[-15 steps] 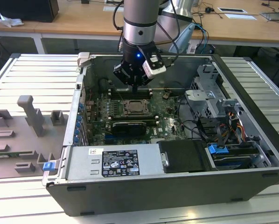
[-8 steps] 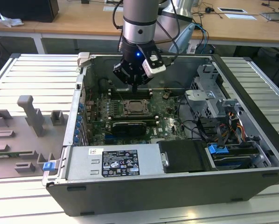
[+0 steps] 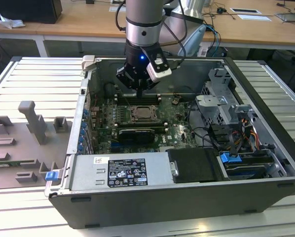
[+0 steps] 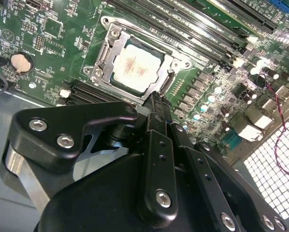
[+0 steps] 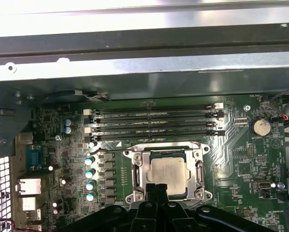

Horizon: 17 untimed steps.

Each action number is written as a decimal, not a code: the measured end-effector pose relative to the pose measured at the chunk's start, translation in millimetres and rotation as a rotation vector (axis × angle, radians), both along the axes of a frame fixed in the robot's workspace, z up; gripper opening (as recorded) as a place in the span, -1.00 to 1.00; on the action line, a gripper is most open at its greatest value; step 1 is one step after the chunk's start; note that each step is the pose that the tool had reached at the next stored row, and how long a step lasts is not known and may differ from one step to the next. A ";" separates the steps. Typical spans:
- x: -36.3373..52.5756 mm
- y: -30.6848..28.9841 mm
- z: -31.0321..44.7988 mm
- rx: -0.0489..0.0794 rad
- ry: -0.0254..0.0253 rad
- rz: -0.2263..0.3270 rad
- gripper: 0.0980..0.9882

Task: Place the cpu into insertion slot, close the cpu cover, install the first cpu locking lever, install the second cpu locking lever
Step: 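Install the first cpu locking lever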

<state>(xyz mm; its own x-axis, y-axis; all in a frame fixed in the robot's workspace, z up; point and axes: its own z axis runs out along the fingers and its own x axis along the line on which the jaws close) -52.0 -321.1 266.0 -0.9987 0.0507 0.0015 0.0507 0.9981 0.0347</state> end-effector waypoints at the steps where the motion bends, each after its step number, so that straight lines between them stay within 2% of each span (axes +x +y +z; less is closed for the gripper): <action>1: -1.2 0.0 0.0 0.000 -0.0003 0.000 -0.98; 17: -8.3 0.0 0.0 0.000 -0.0029 0.002 -0.98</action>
